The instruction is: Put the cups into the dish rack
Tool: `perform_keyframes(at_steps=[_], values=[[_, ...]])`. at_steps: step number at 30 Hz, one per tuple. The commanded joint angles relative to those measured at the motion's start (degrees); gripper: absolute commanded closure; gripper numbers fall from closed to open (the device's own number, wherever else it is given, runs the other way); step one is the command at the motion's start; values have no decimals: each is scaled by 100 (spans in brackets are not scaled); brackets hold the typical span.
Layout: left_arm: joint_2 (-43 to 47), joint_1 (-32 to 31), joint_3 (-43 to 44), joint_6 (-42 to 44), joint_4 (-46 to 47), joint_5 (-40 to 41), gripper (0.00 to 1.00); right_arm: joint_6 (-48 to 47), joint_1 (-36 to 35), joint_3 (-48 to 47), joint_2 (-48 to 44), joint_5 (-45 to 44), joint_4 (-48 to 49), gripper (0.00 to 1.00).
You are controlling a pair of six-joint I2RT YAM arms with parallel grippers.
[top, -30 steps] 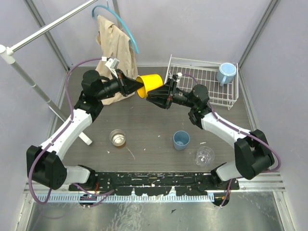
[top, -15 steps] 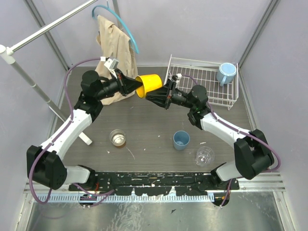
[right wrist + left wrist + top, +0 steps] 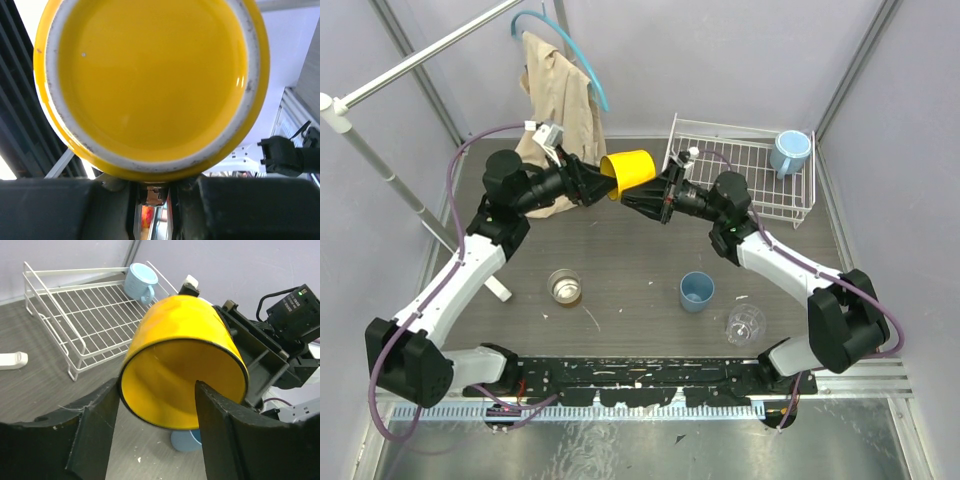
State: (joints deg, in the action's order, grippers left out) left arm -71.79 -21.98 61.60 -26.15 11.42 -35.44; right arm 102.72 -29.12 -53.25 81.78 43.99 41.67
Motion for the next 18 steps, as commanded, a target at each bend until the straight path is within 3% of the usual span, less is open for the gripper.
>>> perform_keyframes(at_steps=[1,9,13,15,18], values=[[205,19,-86,68,-358,94,29,-325,295,-353,-221,-414,412,99],[409,229,-219,95,-1060,545,16,-1265,1366,-812,-232,139,-821,99],[227,268,7,58,-1732,634,13,-2893,1965,-1709,-28,321,-2863,99],[127,273,43,-45,-1868,560,4,-3907,2172,-2256,182,213,-3962,99],[70,273,-21,-122,-1888,472,2,-4884,2455,-2789,485,-47,-4899,99]])
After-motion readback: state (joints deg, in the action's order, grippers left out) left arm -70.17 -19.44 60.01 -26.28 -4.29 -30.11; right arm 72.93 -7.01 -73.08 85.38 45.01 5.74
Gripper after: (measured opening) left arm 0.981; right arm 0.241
